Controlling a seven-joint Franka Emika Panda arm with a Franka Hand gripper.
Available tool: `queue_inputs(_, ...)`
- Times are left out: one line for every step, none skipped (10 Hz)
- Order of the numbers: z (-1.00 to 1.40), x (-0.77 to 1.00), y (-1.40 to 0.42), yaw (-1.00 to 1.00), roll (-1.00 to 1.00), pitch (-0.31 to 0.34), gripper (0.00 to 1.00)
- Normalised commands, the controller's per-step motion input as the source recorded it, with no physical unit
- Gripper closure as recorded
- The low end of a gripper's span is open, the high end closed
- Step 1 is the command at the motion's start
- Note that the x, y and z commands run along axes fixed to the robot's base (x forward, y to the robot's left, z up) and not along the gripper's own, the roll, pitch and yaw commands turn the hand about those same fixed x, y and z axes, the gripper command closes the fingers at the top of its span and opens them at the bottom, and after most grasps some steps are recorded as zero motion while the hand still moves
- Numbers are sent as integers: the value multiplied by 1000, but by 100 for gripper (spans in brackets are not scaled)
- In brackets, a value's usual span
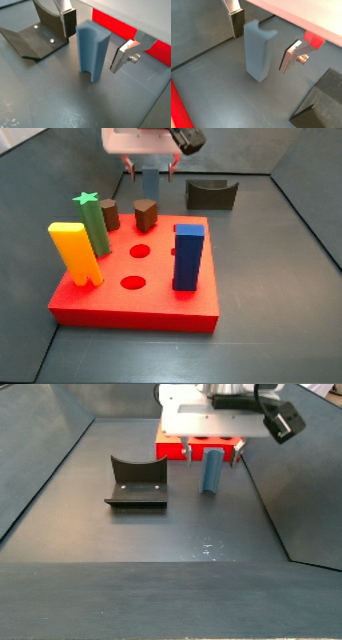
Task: Pick up the arch object. Move up. Rotate the arch object. Move to above the board. Insert the arch object.
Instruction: Rotate the arch object.
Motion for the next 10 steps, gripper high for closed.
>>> queue_inputs(1000,-31,-1,-57,-25,32,0)
queue_inputs(896,-26,1,-57,-26,42,0)
queue_inputs(736,-24,4,-56,-26,46,0)
queue_inputs(447,-18,6,-55,-27,47,0)
queue_inputs(329,-15,7,-55,-27,48,0)
queue_inputs(0,0,0,1000,-2,5,0)
queue_inputs(-82,13,1,1000,-2,4,0)
queue_inputs(-67,35,-8,1000,-1,3,0)
queue_inputs(-51,34,-6,1000,-1,3,0)
queue_inputs(-36,33,-7,1000,-1,3,0)
